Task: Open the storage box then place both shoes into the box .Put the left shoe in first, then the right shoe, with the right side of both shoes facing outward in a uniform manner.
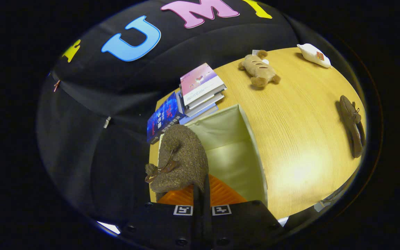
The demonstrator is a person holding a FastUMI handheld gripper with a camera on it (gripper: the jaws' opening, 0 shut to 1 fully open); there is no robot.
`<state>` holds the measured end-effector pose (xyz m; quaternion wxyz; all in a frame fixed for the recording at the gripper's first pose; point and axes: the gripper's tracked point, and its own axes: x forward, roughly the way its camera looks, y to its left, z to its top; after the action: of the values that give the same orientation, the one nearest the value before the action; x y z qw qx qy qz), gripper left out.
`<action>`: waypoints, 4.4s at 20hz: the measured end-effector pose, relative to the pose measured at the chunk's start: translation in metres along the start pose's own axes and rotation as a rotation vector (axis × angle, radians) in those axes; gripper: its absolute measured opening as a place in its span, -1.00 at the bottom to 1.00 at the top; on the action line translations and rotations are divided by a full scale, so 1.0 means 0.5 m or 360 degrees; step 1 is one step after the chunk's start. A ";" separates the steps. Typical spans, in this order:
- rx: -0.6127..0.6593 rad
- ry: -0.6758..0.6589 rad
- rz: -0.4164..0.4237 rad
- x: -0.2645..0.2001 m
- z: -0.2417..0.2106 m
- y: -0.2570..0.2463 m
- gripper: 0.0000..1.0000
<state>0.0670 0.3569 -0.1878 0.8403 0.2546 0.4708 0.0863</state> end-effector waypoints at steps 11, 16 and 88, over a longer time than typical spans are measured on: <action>-0.0048 0.0219 -0.0138 0.110 -0.099 -0.003 -0.68; -0.0156 0.0290 -0.0032 0.068 -0.137 0.025 0.60; 0.0021 -0.0256 -0.0199 -0.335 0.184 -0.539 -0.90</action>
<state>0.0276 0.0302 -0.1607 0.8774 0.2363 0.4174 0.0097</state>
